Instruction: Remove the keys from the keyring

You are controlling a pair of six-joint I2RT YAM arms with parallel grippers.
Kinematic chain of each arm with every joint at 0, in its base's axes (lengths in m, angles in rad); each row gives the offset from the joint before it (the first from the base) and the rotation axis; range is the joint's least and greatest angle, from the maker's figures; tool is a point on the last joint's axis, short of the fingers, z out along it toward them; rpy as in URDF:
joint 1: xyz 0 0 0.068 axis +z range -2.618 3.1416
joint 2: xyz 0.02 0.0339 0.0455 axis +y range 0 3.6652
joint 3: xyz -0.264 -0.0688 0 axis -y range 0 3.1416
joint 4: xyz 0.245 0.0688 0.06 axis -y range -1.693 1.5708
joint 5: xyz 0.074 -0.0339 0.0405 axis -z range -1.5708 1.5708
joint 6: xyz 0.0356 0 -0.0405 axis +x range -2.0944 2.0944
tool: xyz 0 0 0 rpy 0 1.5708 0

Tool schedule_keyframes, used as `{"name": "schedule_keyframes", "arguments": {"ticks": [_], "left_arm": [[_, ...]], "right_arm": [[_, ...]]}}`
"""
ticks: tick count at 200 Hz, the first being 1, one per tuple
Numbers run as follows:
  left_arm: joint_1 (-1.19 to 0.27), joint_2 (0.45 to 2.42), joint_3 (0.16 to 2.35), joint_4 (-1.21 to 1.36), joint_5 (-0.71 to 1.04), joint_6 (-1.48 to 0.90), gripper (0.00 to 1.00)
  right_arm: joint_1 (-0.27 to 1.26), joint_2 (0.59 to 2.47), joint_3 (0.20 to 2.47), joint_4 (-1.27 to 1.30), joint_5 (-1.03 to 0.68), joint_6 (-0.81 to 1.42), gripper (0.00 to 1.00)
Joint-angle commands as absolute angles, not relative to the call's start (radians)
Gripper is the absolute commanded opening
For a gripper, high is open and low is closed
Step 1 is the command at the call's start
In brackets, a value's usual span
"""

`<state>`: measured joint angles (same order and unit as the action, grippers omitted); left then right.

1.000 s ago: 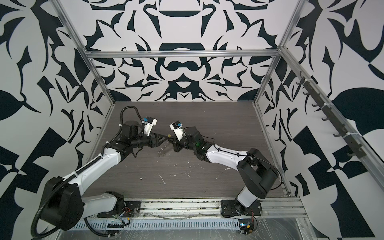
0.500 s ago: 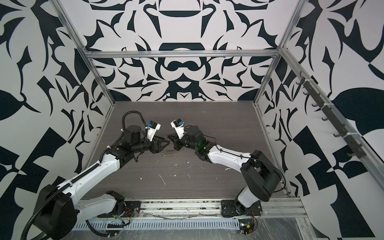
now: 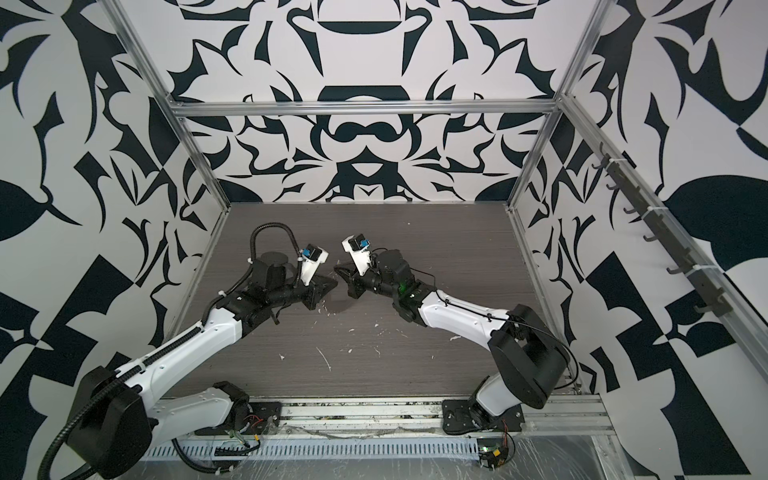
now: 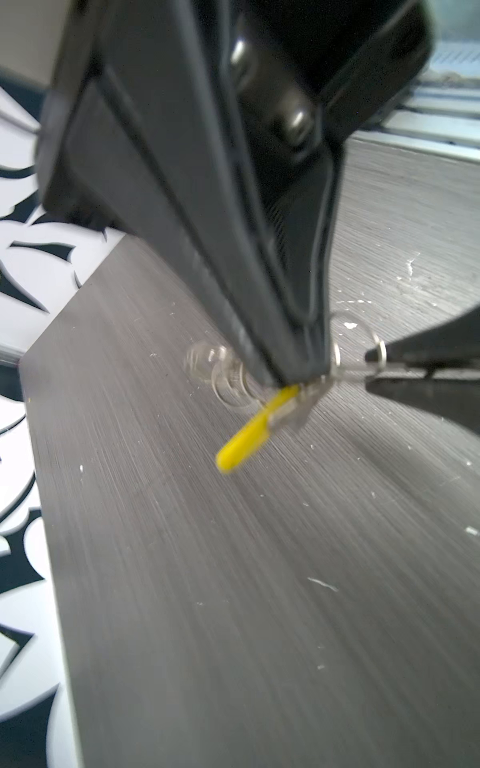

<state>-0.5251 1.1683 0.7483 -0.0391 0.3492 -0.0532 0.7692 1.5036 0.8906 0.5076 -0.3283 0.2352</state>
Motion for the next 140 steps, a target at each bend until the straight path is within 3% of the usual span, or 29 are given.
{"name": "schedule_keyframes", "arguments": {"ticks": [1, 25, 47, 75, 102, 140], "left_arm": [[-0.53, 1.181, 0.802, -0.088, 0.228, -0.028, 0.0], [-0.561, 1.167, 0.833, -0.14, 0.182, 0.062, 0.0], [-0.625, 1.132, 0.831, -0.13, -0.017, 0.181, 0.0], [-0.673, 1.082, 0.818, -0.095, -0.142, 0.357, 0.0], [-0.673, 1.057, 0.821, -0.127, -0.114, 0.504, 0.0], [-0.673, 1.019, 0.795, -0.149, -0.061, 0.662, 0.0]], "right_arm": [[0.77, 1.435, 0.888, 0.599, -0.339, 0.246, 0.0], [0.77, 1.398, 0.848, 0.591, -0.306, 0.258, 0.0], [0.77, 1.358, 0.806, 0.571, -0.306, 0.27, 0.0], [0.77, 1.285, 0.744, 0.572, -0.322, 0.291, 0.31], [0.769, 1.184, 0.684, 0.576, -0.312, 0.271, 0.39], [0.753, 1.077, 0.646, 0.505, -0.303, 0.195, 0.41]]}}
